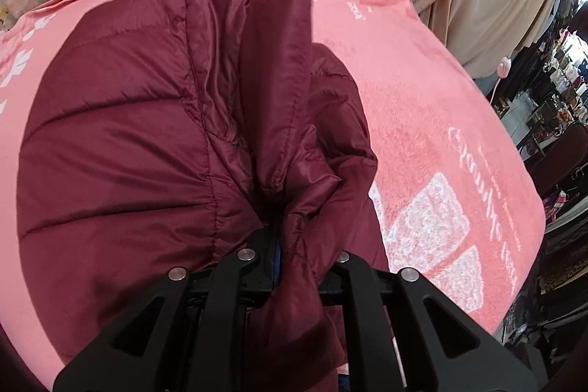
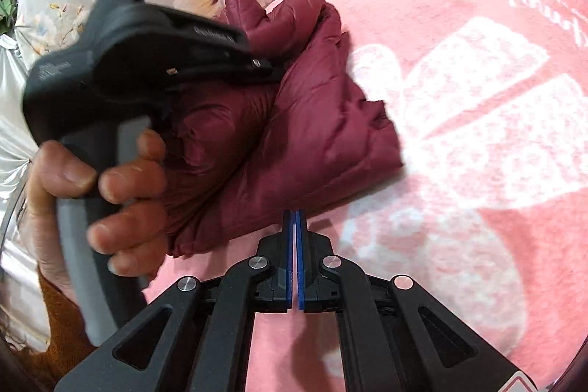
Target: Fold large clothes
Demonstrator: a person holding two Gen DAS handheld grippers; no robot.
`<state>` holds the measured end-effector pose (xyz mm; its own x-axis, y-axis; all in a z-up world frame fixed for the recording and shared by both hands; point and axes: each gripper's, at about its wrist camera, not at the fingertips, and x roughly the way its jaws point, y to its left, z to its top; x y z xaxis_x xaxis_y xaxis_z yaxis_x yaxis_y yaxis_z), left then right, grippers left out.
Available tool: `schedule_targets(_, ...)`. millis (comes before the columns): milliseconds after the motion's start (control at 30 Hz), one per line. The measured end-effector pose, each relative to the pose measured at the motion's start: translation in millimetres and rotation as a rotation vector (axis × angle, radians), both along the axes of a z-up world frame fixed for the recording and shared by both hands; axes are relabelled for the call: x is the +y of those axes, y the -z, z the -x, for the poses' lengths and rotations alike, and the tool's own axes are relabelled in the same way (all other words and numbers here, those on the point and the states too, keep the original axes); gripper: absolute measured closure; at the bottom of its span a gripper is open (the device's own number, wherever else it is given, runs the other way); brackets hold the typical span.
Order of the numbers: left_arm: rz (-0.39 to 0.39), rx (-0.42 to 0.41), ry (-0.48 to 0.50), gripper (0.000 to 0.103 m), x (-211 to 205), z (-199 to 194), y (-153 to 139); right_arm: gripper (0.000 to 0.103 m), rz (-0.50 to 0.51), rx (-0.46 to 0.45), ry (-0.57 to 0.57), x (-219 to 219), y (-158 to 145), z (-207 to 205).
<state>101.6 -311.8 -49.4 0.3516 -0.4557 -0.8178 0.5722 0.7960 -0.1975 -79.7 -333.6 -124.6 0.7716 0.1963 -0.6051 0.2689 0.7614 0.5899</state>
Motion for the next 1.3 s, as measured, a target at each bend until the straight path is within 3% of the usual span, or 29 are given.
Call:
schedule_targets(300,-0.052,-0.033,0.013,0.091,-13.8,7.3,11.0,0.093,0.063,-0.023,0.066,-16.4,-11.4,21.7)
schedule_targets(467,0.159,0.035,0.09,0.048,13.3,18.3,-32.7,0.085,0.125,-0.061,0.088,-27.6,-27.3,46.4)
schedule_targets(500,0.216,0.009,0.103,0.046,23.8,21.9,-51.8,0.077,0.128,-0.072,0.09,-29.1,-27.7,51.4)
schedule_targets(567,0.253,-0.07,0.1,0.041,38.0,22.7,-84.8,0.064,0.139,-0.112,0.09,-25.6,-36.7,51.4)
schedule_targets(700,0.226,-0.16,0.043,0.041,46.6,-3.6,-120.3,0.054,0.186,-0.187,0.056,-21.5,-62.9,30.5)
schedule_targets(933,0.068,-0.138,0.011,0.041,14.9,-55.9,-106.9,0.045,0.358,-0.255,0.019,0.0,-103.1,-11.9)
schedule_targets(1067,0.009,-0.125,0.034,0.042,-0.9,-69.2,-89.1,0.046,0.369,-0.214,-0.001,-3.3,-98.9,-38.2)
schedule_targets(1167,-0.035,-0.124,0.055,0.043,-15.2,-74.0,-79.2,0.082,0.33,-0.139,-0.007,-12.0,-82.4,-49.0)
schedule_targets(1300,-0.095,-0.114,0.09,0.048,-40.2,-81.2,-60.8,0.093,0.221,-0.13,0.04,-33.4,-66.3,-25.8)
